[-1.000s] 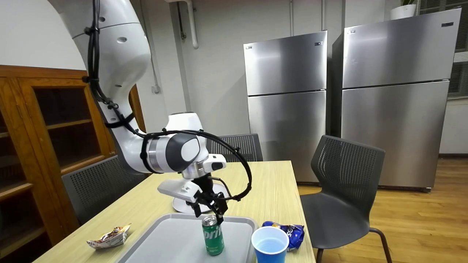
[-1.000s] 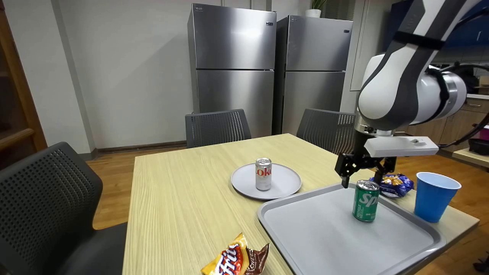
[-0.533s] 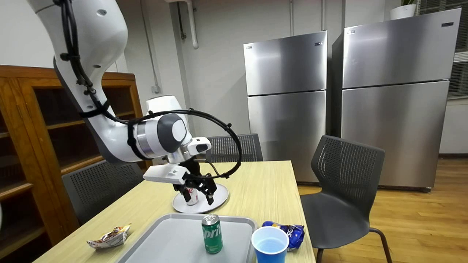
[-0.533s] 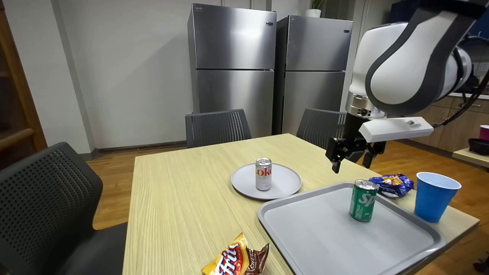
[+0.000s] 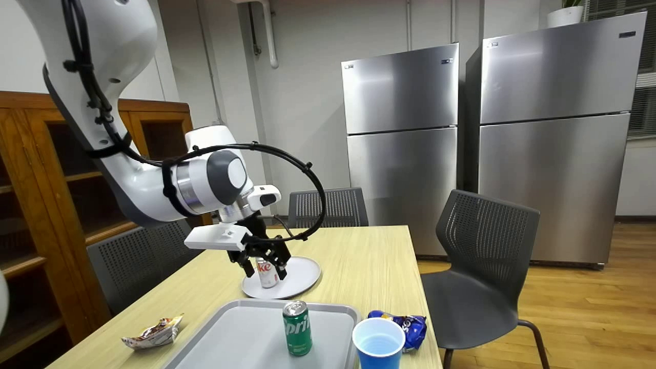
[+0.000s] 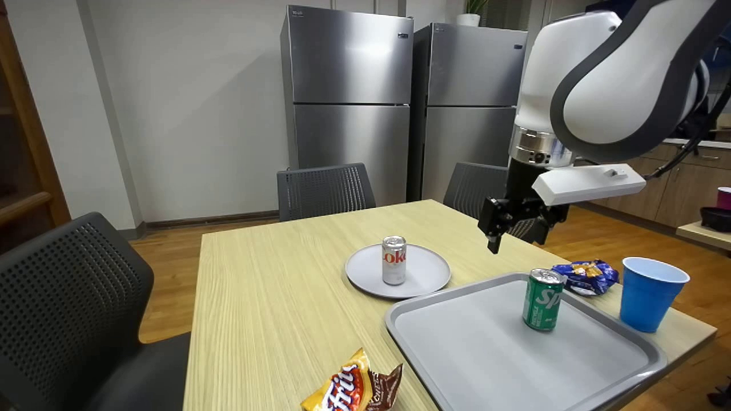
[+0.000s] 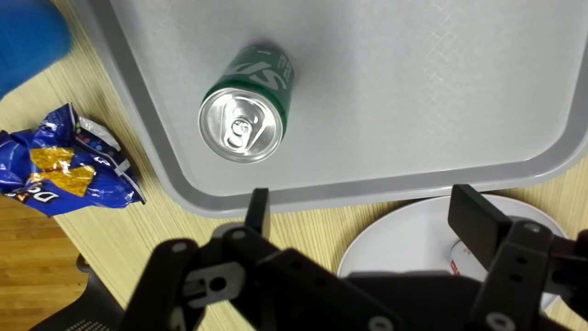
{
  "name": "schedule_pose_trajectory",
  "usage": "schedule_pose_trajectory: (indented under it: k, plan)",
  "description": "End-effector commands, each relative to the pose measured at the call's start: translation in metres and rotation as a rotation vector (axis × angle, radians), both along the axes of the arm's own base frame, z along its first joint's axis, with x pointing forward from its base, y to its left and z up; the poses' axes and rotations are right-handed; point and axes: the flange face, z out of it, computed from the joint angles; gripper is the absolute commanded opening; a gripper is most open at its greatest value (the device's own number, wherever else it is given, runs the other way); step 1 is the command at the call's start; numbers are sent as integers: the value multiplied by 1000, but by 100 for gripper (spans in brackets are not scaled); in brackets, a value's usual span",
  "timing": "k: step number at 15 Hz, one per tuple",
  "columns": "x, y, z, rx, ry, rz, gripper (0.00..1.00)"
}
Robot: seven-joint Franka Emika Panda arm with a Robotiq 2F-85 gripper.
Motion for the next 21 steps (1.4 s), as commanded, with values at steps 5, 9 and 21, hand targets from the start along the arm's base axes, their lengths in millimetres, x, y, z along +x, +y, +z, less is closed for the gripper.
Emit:
schedule_pose_trajectory:
  k: [5, 9, 21]
  plan:
    - [0, 0, 0, 0, 0, 0, 100]
    - [3, -1, 4, -17, -23, -6, 100]
    - [40, 36, 24, 0, -104, 94, 100]
